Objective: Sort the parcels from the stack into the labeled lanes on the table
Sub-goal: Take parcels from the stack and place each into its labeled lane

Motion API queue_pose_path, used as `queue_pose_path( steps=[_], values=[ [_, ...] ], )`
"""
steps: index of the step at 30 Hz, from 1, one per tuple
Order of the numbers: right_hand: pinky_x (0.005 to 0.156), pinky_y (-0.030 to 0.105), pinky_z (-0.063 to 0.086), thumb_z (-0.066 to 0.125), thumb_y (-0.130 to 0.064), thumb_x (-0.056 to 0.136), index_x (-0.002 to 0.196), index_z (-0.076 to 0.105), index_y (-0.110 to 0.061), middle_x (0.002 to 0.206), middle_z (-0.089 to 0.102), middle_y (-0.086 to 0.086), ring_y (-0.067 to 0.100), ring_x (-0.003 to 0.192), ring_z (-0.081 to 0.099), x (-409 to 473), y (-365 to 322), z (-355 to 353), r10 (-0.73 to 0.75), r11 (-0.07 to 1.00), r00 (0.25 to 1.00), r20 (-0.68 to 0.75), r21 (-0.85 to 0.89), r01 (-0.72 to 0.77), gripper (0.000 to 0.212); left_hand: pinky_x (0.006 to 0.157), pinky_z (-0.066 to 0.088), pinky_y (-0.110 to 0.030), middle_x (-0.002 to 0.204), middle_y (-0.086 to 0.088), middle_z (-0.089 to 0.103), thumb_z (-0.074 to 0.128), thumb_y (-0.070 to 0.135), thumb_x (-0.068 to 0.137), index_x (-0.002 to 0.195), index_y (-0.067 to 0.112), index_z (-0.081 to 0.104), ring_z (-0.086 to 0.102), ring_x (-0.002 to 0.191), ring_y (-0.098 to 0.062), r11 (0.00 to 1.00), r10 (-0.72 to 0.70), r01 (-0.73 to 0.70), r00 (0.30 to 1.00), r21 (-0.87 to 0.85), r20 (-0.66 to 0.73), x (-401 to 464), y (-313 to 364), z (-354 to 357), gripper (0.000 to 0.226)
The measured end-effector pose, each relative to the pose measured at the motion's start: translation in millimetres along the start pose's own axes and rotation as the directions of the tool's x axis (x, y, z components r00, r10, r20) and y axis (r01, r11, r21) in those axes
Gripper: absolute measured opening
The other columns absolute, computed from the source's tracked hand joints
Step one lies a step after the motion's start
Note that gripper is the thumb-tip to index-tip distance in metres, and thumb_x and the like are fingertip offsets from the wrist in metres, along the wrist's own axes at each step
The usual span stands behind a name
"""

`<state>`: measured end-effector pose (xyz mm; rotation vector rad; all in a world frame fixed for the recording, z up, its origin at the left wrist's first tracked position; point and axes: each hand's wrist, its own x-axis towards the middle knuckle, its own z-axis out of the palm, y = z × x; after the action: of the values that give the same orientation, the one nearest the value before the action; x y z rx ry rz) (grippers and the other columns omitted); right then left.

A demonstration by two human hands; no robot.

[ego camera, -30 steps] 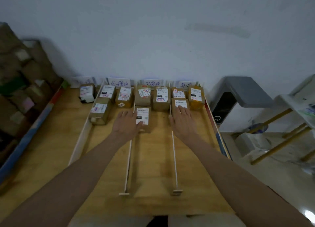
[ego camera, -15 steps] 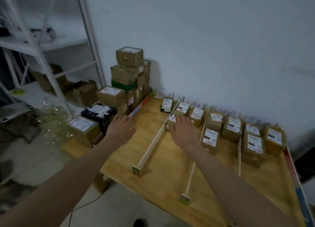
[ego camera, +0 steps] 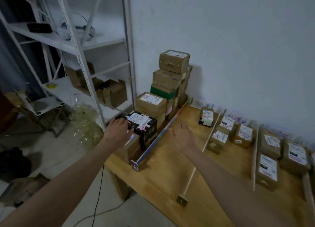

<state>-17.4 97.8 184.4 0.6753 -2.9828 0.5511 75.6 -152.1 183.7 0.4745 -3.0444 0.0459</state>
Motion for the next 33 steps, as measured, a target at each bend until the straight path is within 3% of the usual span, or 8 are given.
queue_pose_path(
  steps=[6, 11, 14, 17, 19, 26, 30, 33],
  values=[
    [0.095, 0.044, 0.05, 0.038, -0.043, 0.103, 0.141, 0.036, -0.008, 0.138, 0.049, 0.015, 0.034, 0.121, 0.054, 73, -60, 53, 0.199, 0.954, 0.968, 0.151, 0.198, -0.227, 0.051, 0.118, 0.023, -0.042, 0.145, -0.008, 0.047, 0.034, 0.052, 0.1, 0.144, 0.015, 0.042, 0.043, 0.134, -0.026, 0.996, 0.018, -0.012, 0.998, -0.083, 0.068, 91, -70, 28, 0.058],
    [0.098, 0.043, 0.049, 0.041, -0.043, 0.103, 0.145, 0.034, -0.002, 0.139, 0.051, 0.019, 0.035, 0.122, 0.054, 112, -82, 96, 0.373, 0.826, 0.876, 0.306, 0.321, -0.463, 0.059, 0.108, 0.038, -0.045, 0.134, -0.011, 0.054, 0.038, 0.051, 0.1, 0.141, 0.014, 0.044, 0.052, 0.122, -0.028, 0.973, 0.06, -0.022, 0.985, -0.23, 0.162, 144, -88, 60, 0.055],
    [0.104, 0.039, 0.045, 0.041, -0.04, 0.104, 0.135, 0.05, 0.004, 0.137, 0.054, 0.023, 0.036, 0.126, 0.052, 123, -85, 117, 0.421, 0.768, 0.823, 0.382, 0.333, -0.547, 0.054, 0.1, 0.046, -0.048, 0.128, -0.012, 0.056, 0.042, 0.053, 0.098, 0.137, 0.014, 0.045, 0.057, 0.114, -0.03, 0.956, 0.062, 0.017, 0.964, -0.294, 0.258, 166, -88, 74, 0.056],
    [0.091, 0.035, 0.049, 0.048, -0.039, 0.102, 0.124, 0.057, 0.007, 0.125, 0.062, 0.023, 0.036, 0.115, 0.06, 130, -85, 130, 0.493, 0.66, 0.748, 0.445, 0.368, -0.654, 0.051, 0.097, 0.049, -0.047, 0.112, -0.01, 0.064, 0.043, 0.057, 0.096, 0.129, 0.015, 0.051, 0.064, 0.1, -0.027, 0.933, 0.067, 0.06, 0.94, -0.356, 0.334, 176, -86, 90, 0.054],
    [0.092, 0.039, 0.053, 0.05, -0.037, 0.101, 0.124, 0.058, 0.002, 0.123, 0.065, 0.019, 0.034, 0.11, 0.064, 134, -84, 138, 0.522, 0.595, 0.708, 0.476, 0.391, -0.702, 0.045, 0.091, 0.053, -0.044, 0.105, -0.009, 0.066, 0.046, 0.058, 0.095, 0.125, 0.016, 0.053, 0.066, 0.094, -0.025, 0.898, 0.064, 0.106, 0.929, -0.428, 0.364, 179, -85, 98, 0.052],
    [0.092, 0.043, 0.055, 0.048, -0.025, 0.103, 0.118, 0.065, -0.001, 0.116, 0.069, 0.015, 0.029, 0.103, 0.068, 140, -90, 136, 0.555, 0.509, 0.691, 0.463, 0.468, -0.722, 0.034, 0.09, 0.053, -0.04, 0.124, -0.008, 0.06, 0.068, 0.042, 0.088, 0.131, 0.016, 0.047, 0.061, 0.11, -0.026, 0.721, 0.017, 0.226, 0.939, -0.655, 0.343, 178, -84, 100, 0.054],
    [0.088, 0.04, 0.058, 0.049, -0.023, 0.103, 0.107, 0.065, -0.008, 0.112, 0.072, 0.013, 0.026, 0.096, 0.07, 135, -92, 118, 0.537, 0.446, 0.703, 0.466, 0.55, -0.706, 0.022, 0.084, 0.046, -0.032, 0.123, -0.003, 0.059, 0.074, 0.033, 0.083, 0.127, 0.02, 0.05, 0.057, 0.11, -0.021, 0.582, -0.028, 0.238, 0.962, -0.778, 0.273, 175, -80, 84, 0.051],
    [0.084, 0.036, 0.06, 0.051, -0.021, 0.102, 0.108, 0.062, -0.012, 0.113, 0.072, 0.011, 0.023, 0.096, 0.071, 127, -92, 101, 0.504, 0.39, 0.715, 0.484, 0.612, -0.689, 0.016, 0.081, 0.051, -0.033, 0.125, -0.004, 0.056, 0.076, 0.025, 0.082, 0.126, 0.018, 0.052, 0.057, 0.111, -0.023, 0.515, -0.036, 0.227, 0.969, -0.826, 0.244, 171, -77, 67, 0.051]
  ],
)
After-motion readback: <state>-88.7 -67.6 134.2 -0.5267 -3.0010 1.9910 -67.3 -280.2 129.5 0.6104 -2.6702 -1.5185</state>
